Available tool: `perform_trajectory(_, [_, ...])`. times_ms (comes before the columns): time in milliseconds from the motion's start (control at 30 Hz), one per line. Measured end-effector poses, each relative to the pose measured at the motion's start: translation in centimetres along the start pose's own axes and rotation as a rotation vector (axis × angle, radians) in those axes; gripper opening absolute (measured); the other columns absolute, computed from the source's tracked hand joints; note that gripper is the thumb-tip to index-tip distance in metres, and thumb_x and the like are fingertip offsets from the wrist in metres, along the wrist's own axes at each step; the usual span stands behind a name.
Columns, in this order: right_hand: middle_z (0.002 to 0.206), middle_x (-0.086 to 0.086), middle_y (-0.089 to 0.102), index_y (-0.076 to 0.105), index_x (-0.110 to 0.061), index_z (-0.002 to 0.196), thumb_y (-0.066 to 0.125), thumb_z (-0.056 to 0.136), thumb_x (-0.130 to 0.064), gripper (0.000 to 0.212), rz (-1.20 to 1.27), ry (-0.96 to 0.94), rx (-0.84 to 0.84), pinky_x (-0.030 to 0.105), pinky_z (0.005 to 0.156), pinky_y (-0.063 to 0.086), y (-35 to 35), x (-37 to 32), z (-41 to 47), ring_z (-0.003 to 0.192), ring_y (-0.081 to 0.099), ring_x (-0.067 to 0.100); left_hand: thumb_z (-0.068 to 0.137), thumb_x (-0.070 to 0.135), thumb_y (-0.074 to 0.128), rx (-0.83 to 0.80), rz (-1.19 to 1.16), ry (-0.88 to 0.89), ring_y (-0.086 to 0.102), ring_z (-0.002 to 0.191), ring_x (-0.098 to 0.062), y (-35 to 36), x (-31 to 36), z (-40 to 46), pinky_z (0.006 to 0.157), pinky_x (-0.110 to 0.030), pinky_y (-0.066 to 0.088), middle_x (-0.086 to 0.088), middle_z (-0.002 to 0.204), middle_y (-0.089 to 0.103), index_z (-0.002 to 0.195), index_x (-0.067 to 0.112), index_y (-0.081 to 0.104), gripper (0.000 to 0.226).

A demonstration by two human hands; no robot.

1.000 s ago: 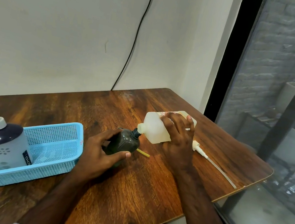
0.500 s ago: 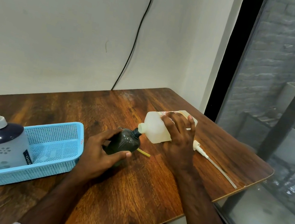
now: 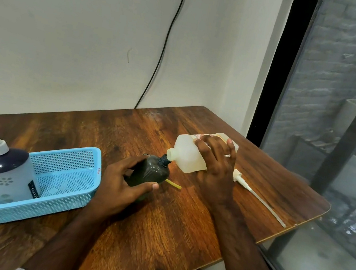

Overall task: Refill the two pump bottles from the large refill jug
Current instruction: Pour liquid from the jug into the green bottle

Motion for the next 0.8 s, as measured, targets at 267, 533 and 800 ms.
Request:
perform_trajectory(267, [0.138,0.007,0.056,0.046,-0.027,0.136,0.092,0.068,-0.023,0.081,0.003,0.005,0.002,0.038,0.126,0.001,0.05,0.02,0.00,0.131,0.047,0.027,0.070,0.033,0.087,-0.009,0.013,0.001,0.051,0.105,0.021,-0.02,-0.13,0.03,0.080,-0.012,0.045,0.031,0.113,0.055,0.131,0.032,0.054,0.069])
perform_trajectory(533, [0.138,0.007,0.056,0.045,-0.027,0.135,0.092,0.068,-0.024,0.082,0.003,-0.007,0.007,0.037,0.126,0.000,-0.01,0.00,0.04,0.131,0.045,0.025,0.067,0.046,0.085,-0.012,-0.008,-0.001,0.054,0.109,0.014,-0.10,-0.34,0.01,0.086,-0.023,0.050,0.030,0.115,0.058,0.129,0.038,0.055,0.070])
perform_trajectory(800, [0.137,0.009,0.057,0.046,-0.026,0.135,0.092,0.068,-0.024,0.081,0.011,-0.009,0.023,0.036,0.126,0.000,-0.15,-0.09,0.05,0.131,0.043,0.024,0.065,0.047,0.085,-0.011,-0.005,-0.008,0.054,0.106,0.014,-0.08,-0.10,0.02,0.085,-0.020,0.049,0.034,0.113,0.054,0.127,0.040,0.052,0.070])
Point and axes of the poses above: each hand's wrist, its own z-axis towards the middle knuckle, its own y-axis out of the palm, x = y × z, the point moved 3 cm from there along z, towards the middle knuckle
